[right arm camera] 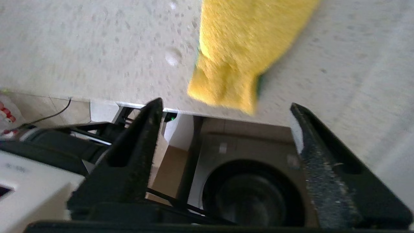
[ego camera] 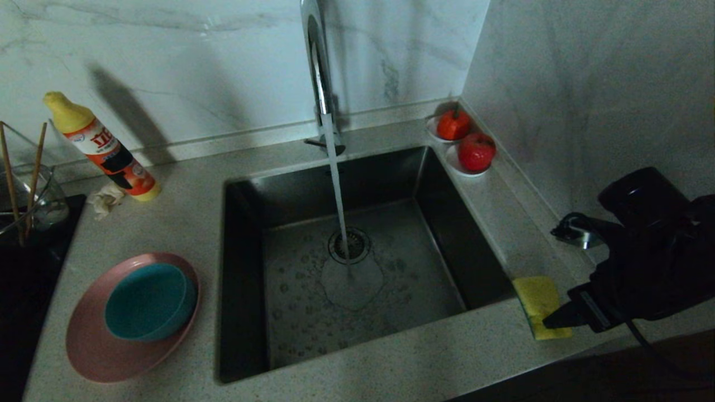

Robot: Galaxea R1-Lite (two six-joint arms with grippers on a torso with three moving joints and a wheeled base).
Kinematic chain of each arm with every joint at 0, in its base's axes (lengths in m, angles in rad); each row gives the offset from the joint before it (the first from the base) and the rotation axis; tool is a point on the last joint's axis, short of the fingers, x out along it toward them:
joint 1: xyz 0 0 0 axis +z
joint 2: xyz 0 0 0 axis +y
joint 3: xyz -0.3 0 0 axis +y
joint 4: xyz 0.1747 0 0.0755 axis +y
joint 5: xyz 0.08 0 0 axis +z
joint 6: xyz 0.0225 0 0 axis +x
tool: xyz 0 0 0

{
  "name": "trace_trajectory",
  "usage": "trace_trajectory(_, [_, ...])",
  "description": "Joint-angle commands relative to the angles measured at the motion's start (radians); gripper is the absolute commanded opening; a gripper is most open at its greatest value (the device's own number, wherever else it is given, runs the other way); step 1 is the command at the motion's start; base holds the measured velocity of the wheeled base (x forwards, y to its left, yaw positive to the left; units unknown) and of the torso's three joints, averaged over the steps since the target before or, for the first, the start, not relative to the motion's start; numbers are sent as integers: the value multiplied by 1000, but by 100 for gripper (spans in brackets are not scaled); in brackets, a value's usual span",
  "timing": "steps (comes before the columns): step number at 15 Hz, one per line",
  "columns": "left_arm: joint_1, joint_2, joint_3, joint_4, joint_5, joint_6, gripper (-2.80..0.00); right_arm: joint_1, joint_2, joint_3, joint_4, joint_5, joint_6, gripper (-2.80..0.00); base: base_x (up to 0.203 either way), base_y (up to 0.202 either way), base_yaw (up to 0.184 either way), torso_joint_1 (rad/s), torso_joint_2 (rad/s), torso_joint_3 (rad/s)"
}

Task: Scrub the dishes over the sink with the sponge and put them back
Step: Pick up a bowl and the sponge

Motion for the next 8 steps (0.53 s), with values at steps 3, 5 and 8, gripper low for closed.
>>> trace_trajectory(3, [0, 0, 0, 0, 0, 0, -280, 43, 94, -22, 6, -36, 40, 0, 0, 0, 0, 0, 0, 0])
trace_trajectory(5, [0, 0, 0, 0, 0, 0, -280, 42, 122, -23, 6, -36, 42, 0, 0, 0, 0, 0, 0, 0])
trace_trajectory(8, [0, 0, 0, 0, 0, 0, -280, 34, 148, -27, -3, -38, 39, 0, 0, 0, 0, 0, 0, 0])
